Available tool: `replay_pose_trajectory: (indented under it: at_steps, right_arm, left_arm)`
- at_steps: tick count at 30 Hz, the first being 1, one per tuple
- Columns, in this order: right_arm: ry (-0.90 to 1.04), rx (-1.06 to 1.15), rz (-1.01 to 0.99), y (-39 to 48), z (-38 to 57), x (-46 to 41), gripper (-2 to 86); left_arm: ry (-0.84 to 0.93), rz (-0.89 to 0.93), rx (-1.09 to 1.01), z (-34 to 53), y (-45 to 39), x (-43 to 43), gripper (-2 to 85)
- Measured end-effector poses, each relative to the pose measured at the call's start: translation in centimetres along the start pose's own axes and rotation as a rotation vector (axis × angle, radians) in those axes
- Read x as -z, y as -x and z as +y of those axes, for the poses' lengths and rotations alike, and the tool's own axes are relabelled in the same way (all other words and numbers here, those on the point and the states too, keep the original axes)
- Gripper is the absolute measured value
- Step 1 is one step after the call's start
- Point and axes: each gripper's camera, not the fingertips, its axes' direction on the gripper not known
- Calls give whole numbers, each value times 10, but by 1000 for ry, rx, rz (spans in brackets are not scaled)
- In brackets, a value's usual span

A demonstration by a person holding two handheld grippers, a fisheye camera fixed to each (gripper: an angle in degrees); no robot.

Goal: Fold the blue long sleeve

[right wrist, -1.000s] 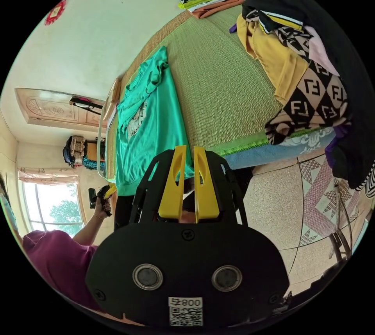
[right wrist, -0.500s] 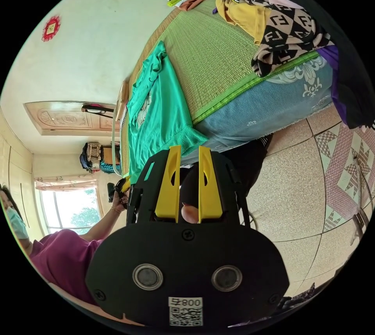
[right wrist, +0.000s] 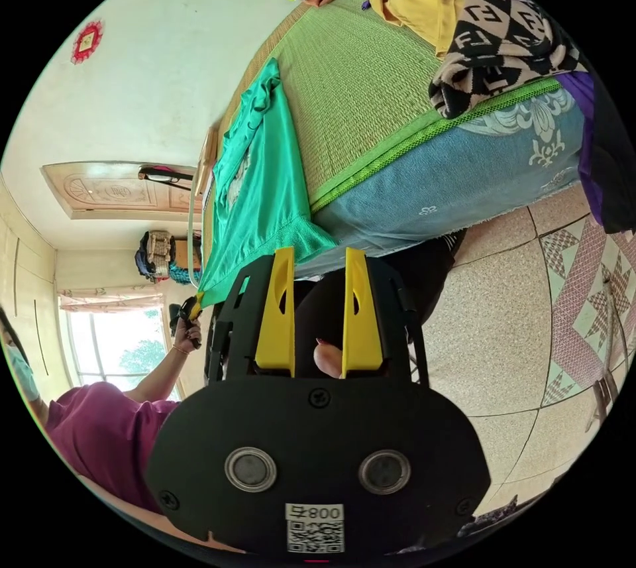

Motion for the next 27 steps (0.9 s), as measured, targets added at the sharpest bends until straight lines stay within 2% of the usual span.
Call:
replay_pose_trajectory:
  at_steps: [12, 16, 19, 23, 27]
  right_arm:
    - [100, 119, -52, -13, -14, -36, 129]
    - [138, 133, -9, -16, -15, -48, 84]
    - [135, 218, -10, -2, -9, -32, 25]
    - [67, 386, 89, 42, 13, 16, 11]
    - [74, 413, 129, 53, 19, 23, 9]
  left_arm:
    - [32, -54, 79, 22, 27, -10, 23]
    - [39, -72, 71, 25, 28, -13, 22]
    - [31, -57, 64, 28, 29, -12, 21]
    - [70, -77, 55, 32, 35, -18, 21]
    - [92, -96, 88, 38, 45, -28, 21]
